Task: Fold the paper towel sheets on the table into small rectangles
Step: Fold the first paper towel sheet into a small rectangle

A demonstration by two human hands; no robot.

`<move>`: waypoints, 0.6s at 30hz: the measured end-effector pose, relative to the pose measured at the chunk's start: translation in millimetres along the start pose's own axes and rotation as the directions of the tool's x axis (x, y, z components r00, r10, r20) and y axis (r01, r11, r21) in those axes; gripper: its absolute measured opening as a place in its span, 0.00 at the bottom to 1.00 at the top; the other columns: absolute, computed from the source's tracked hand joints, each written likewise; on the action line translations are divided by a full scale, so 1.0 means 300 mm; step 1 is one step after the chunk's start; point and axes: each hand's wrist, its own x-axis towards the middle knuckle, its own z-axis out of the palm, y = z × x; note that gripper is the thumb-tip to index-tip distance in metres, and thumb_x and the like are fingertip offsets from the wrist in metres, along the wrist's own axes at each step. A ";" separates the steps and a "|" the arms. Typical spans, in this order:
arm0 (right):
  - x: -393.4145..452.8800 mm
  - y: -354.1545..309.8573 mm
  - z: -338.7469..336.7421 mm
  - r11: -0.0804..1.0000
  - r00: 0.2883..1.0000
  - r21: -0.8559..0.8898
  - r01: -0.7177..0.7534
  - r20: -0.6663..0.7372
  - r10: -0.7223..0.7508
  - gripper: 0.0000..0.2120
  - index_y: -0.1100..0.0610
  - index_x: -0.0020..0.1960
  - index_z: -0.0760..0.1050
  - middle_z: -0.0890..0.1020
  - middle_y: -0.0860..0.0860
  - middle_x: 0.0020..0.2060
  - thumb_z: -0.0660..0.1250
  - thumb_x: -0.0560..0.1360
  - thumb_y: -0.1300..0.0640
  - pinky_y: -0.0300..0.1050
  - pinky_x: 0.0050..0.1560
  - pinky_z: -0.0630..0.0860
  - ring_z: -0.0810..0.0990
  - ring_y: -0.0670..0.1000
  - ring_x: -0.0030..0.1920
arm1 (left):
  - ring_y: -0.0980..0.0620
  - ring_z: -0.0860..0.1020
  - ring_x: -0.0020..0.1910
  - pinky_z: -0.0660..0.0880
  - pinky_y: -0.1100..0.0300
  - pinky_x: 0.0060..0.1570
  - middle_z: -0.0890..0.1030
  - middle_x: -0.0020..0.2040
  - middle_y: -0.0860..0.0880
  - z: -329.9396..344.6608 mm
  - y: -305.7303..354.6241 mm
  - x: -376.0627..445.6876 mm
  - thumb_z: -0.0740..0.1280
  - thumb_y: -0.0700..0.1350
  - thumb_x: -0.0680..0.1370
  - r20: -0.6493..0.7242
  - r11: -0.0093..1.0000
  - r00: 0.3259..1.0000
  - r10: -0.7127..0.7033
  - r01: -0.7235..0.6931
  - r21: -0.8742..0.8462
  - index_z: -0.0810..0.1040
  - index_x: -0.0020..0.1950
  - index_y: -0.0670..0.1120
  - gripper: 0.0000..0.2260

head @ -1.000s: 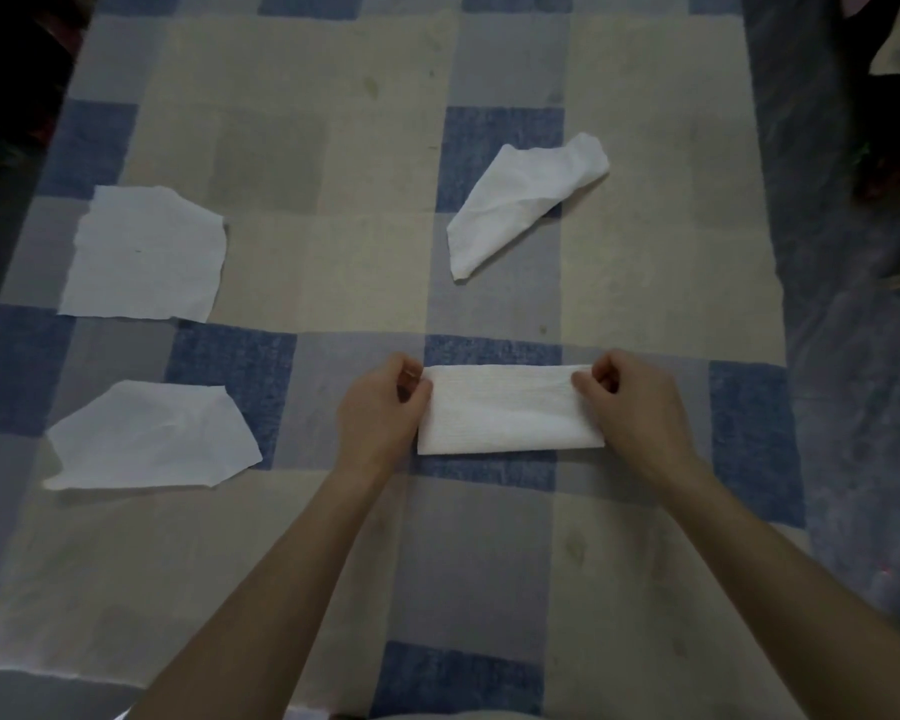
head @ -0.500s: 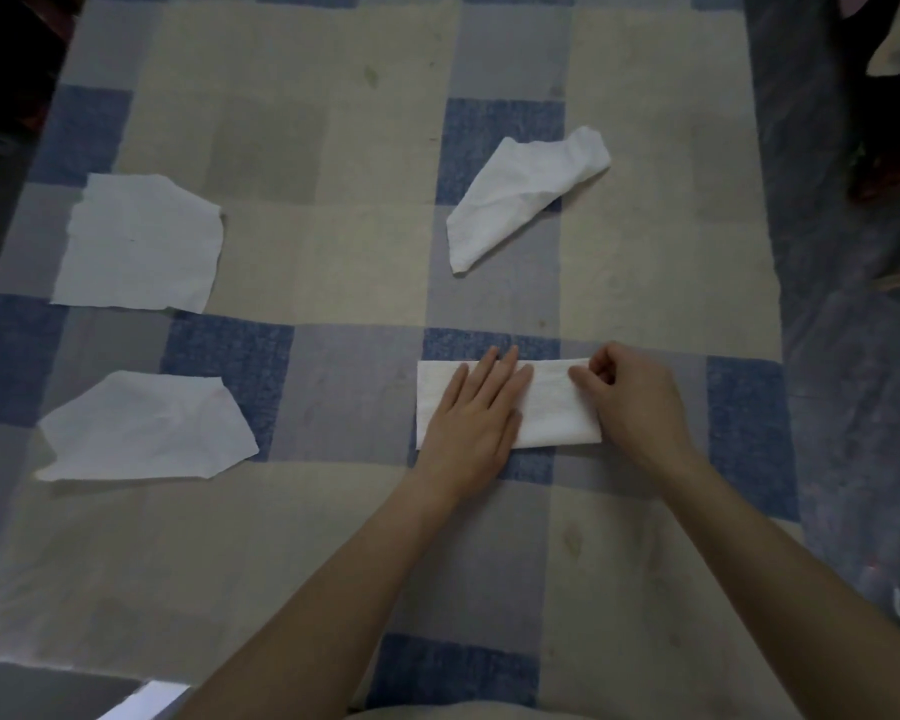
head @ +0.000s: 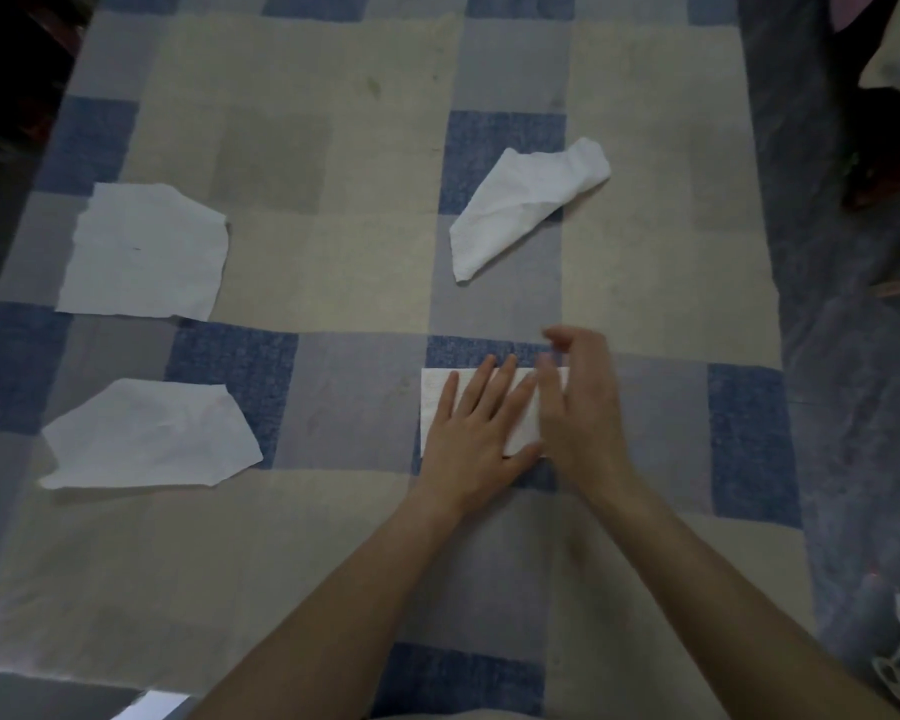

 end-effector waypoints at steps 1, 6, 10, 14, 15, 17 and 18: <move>-0.031 -0.035 0.032 0.997 0.997 0.039 0.063 0.047 -0.065 0.13 0.60 0.63 0.70 0.73 0.53 0.58 0.58 0.79 0.59 0.34 0.63 0.63 0.71 0.48 0.60 | 0.50 0.47 0.78 0.46 0.45 0.75 0.53 0.79 0.49 -0.001 0.004 0.003 0.51 0.62 0.78 -0.006 1.000 1.000 -0.003 0.003 0.019 0.49 0.79 0.50 0.33; -0.130 -0.045 0.209 0.969 0.949 -0.243 0.042 0.313 0.038 0.28 0.64 0.76 0.55 0.56 0.61 0.76 0.37 0.80 0.53 0.58 0.74 0.55 0.53 0.59 0.76 | 0.48 0.52 0.76 0.48 0.45 0.74 0.55 0.79 0.47 0.017 -0.008 -0.002 0.46 0.49 0.81 -0.041 0.979 0.998 0.040 -0.031 0.199 0.53 0.79 0.51 0.25; -0.125 0.073 0.165 0.938 0.900 -0.231 0.258 0.410 -0.146 0.27 0.61 0.77 0.55 0.55 0.56 0.77 0.47 0.80 0.51 0.54 0.75 0.52 0.51 0.52 0.77 | 0.48 0.48 0.78 0.47 0.43 0.75 0.52 0.79 0.48 0.000 -0.003 0.000 0.52 0.52 0.79 -0.015 0.993 0.998 0.054 -0.052 0.106 0.50 0.79 0.49 0.29; -0.089 0.173 0.082 0.888 0.903 -0.364 0.282 0.413 -0.117 0.29 0.55 0.78 0.50 0.51 0.52 0.78 0.48 0.80 0.46 0.49 0.76 0.47 0.47 0.47 0.77 | 0.51 0.42 0.78 0.44 0.44 0.75 0.50 0.80 0.50 -0.013 0.005 -0.002 0.54 0.52 0.78 -0.002 1.000 1.000 0.019 -0.019 -0.010 0.49 0.80 0.49 0.31; -0.088 0.186 0.079 0.857 0.904 -0.421 0.295 0.413 -0.109 0.29 0.54 0.78 0.49 0.51 0.51 0.78 0.48 0.80 0.46 0.49 0.76 0.46 0.47 0.46 0.77 | 0.52 0.42 0.78 0.45 0.44 0.75 0.50 0.80 0.51 -0.013 0.005 -0.003 0.53 0.51 0.79 -0.007 1.000 1.000 0.014 -0.014 -0.019 0.49 0.80 0.49 0.30; -0.095 0.208 0.072 0.799 0.910 -0.515 0.312 0.402 -0.096 0.28 0.54 0.78 0.49 0.53 0.52 0.78 0.47 0.80 0.46 0.50 0.75 0.48 0.49 0.47 0.77 | 0.52 0.44 0.78 0.46 0.44 0.75 0.49 0.80 0.52 -0.011 0.002 -0.005 0.50 0.50 0.80 -0.017 0.999 1.000 0.015 -0.015 -0.028 0.51 0.80 0.50 0.27; -0.093 0.219 0.064 0.777 0.916 -0.547 0.310 0.392 -0.089 0.28 0.55 0.78 0.50 0.55 0.52 0.77 0.47 0.80 0.47 0.51 0.75 0.48 0.51 0.48 0.77 | 0.52 0.45 0.78 0.47 0.44 0.75 0.50 0.80 0.52 -0.009 -0.002 -0.005 0.49 0.50 0.81 -0.026 0.999 0.999 0.021 -0.022 -0.031 0.52 0.79 0.50 0.26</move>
